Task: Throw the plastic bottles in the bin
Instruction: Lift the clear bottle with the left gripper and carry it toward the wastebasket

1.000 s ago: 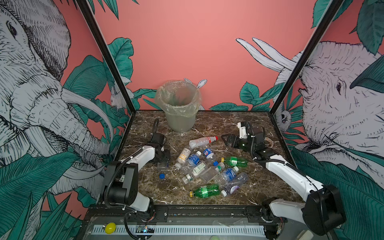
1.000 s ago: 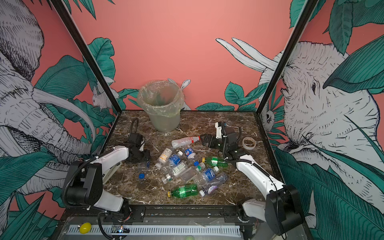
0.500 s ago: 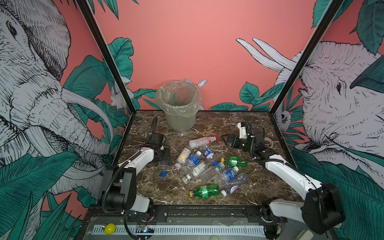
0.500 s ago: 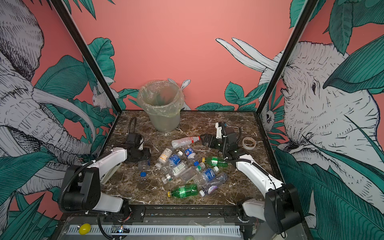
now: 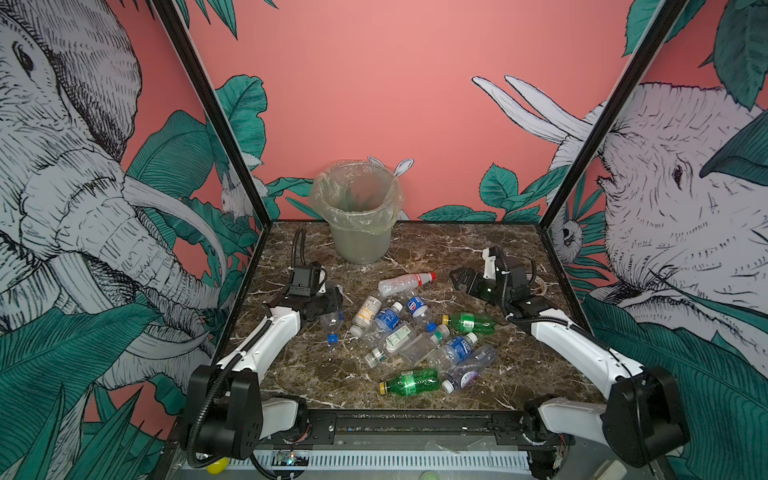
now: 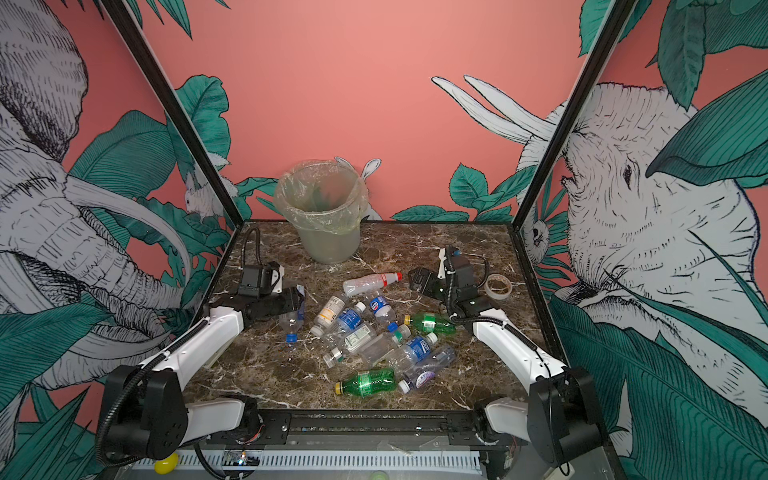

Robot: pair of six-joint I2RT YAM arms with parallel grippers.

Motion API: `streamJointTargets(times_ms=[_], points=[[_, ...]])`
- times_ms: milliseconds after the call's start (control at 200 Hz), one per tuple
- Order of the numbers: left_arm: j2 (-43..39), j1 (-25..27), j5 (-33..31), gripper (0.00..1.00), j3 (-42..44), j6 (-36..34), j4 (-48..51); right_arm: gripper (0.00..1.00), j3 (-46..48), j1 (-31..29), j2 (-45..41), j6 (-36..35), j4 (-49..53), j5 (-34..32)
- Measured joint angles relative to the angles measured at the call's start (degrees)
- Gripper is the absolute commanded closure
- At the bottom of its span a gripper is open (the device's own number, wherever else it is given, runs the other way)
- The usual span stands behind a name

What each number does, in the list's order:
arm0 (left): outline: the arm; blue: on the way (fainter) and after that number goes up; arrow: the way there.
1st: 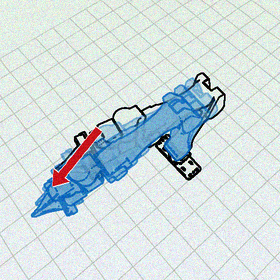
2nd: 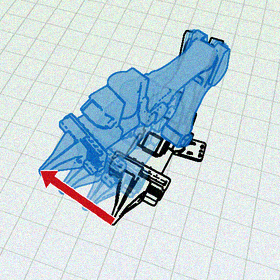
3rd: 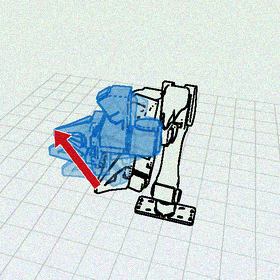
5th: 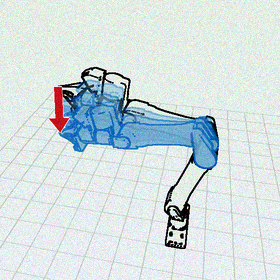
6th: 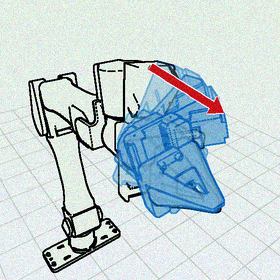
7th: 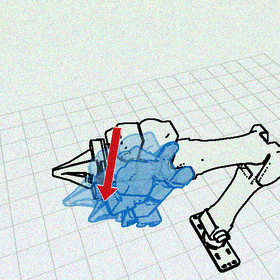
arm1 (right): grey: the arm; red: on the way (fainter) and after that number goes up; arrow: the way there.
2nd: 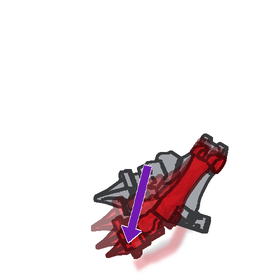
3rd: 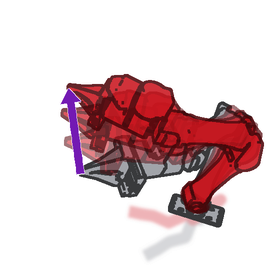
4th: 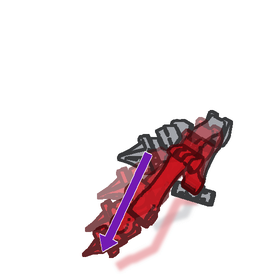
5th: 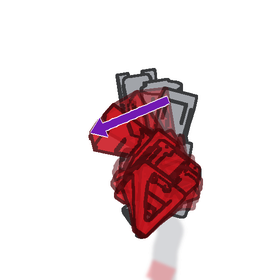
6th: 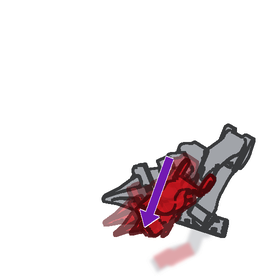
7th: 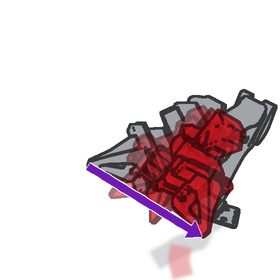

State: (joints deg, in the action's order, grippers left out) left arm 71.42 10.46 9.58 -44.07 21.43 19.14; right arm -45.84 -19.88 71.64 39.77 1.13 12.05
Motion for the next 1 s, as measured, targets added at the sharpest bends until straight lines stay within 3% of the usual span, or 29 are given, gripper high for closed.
streamJointTargets(times_ms=[570, 1000], points=[[-8.46, 0.00, 6.19, 0.42, -1.90, 4.57, -1.99, 0.01, 1.92, 0.22, -0.04, 4.00, -0.83, -0.79], [-9.42, 0.00, 10.56, 0.42, -4.63, 9.22, -4.94, 0.01, 4.81, 0.55, -0.13, 7.26, -4.35, 1.03]])
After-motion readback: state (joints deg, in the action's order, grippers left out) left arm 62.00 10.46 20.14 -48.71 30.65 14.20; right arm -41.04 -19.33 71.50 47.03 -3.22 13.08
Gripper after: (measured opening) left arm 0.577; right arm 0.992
